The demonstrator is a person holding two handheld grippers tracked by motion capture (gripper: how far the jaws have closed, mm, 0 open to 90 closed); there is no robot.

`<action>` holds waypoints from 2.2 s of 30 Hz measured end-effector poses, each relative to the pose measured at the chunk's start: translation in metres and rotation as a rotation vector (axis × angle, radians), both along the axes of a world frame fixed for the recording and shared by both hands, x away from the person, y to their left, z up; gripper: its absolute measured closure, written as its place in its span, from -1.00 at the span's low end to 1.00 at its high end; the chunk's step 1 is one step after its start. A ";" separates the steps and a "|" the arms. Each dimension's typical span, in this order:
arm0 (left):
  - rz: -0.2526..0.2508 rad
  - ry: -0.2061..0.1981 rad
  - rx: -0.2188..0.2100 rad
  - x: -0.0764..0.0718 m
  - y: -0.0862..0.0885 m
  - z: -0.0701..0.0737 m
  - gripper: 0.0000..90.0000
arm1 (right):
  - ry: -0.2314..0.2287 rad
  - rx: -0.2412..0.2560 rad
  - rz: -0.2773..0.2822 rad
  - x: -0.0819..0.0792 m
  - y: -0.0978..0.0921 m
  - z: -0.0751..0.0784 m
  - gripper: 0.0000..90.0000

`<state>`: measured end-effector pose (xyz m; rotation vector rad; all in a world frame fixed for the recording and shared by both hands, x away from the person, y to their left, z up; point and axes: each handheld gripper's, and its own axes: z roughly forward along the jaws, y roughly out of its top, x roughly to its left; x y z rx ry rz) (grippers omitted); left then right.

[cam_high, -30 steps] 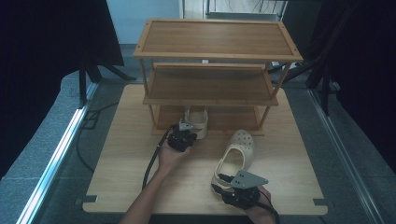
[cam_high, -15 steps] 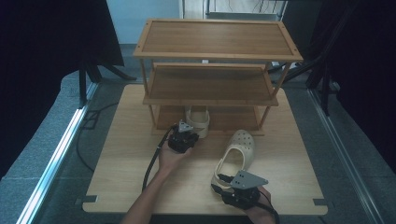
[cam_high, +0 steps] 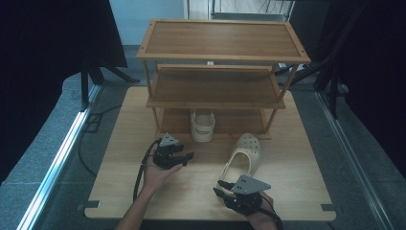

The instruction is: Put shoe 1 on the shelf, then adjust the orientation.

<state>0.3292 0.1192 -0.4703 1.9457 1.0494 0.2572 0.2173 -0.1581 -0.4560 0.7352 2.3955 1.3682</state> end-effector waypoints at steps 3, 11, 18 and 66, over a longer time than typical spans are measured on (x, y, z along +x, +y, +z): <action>-0.016 0.001 0.006 -0.005 -0.001 0.000 -0.05 | 0.003 -0.005 0.003 0.000 0.007 -0.001 0.79; 0.003 0.004 0.020 -0.008 0.011 -0.002 -0.10 | 0.025 -0.025 -0.017 -0.001 0.019 -0.006 0.93; 0.003 0.007 0.030 -0.009 0.012 -0.005 -0.11 | 0.055 -0.108 -0.097 0.000 0.023 -0.014 0.93; 0.015 0.016 0.010 -0.009 0.024 -0.003 -0.12 | 0.125 -0.144 -0.289 -0.025 -0.039 -0.020 0.99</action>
